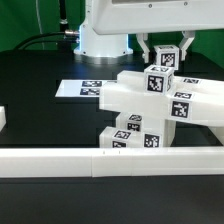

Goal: Assemble chair

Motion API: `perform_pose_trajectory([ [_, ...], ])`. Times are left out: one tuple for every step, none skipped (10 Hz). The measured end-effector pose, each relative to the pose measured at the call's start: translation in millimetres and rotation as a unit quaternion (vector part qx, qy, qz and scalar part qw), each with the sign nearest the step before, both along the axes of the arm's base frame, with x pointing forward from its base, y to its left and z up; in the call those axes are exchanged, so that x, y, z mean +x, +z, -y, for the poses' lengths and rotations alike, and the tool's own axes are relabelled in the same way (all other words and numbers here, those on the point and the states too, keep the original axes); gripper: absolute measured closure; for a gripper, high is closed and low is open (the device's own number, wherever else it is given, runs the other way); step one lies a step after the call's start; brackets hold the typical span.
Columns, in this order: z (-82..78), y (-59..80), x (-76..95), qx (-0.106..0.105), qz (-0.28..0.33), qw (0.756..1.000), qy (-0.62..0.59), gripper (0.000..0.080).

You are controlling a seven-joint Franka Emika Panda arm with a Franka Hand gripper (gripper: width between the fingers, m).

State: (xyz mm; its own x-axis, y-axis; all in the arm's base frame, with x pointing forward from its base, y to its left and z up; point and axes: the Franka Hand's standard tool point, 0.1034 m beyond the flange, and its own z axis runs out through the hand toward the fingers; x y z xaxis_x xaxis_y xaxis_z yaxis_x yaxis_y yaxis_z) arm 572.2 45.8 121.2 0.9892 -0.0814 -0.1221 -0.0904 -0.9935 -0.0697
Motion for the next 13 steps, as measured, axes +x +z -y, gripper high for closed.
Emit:
perform_pose_trajectory([
  [-4.2, 0.1, 0.3, -0.001, 0.001, 1.0, -0.007, 0.0515],
  [-7.4, -1.7, -0.8, -0.002, -0.001, 1.0, -0.007, 0.0515],
  [-6.7, -4.3, -1.6, -0.002, -0.003, 1.0, -0.007, 0.0515],
  [-5.7, -4.8, -0.7, -0.003, -0.001, 1.0, -0.006, 0.0515],
  [-5.1, -4.4, -0.5, -0.003, -0.001, 1.0, -0.004, 0.0515],
  [-5.1, -5.0, -1.0, -0.003, -0.001, 1.0, -0.005, 0.0515],
  [-5.0, -5.1, -1.1, -0.003, -0.001, 1.0, -0.005, 0.0515],
  [-5.5, -6.0, -1.3, -0.003, -0.001, 1.0, -0.004, 0.0515],
  [-7.6, -6.6, -0.9, -0.003, 0.0, 1.0, -0.005, 0.0515],
  [-11.5, -6.2, 0.9, -0.004, 0.005, 1.0, -0.005, 0.0515],
  [-13.5, -6.2, 1.9, -0.004, 0.009, 1.0, -0.004, 0.0515],
  [-13.6, -6.1, 2.0, -0.004, 0.009, 1.0, -0.003, 0.0515],
  [-12.9, -6.2, 1.8, -0.004, 0.009, 1.0, -0.003, 0.0515],
])
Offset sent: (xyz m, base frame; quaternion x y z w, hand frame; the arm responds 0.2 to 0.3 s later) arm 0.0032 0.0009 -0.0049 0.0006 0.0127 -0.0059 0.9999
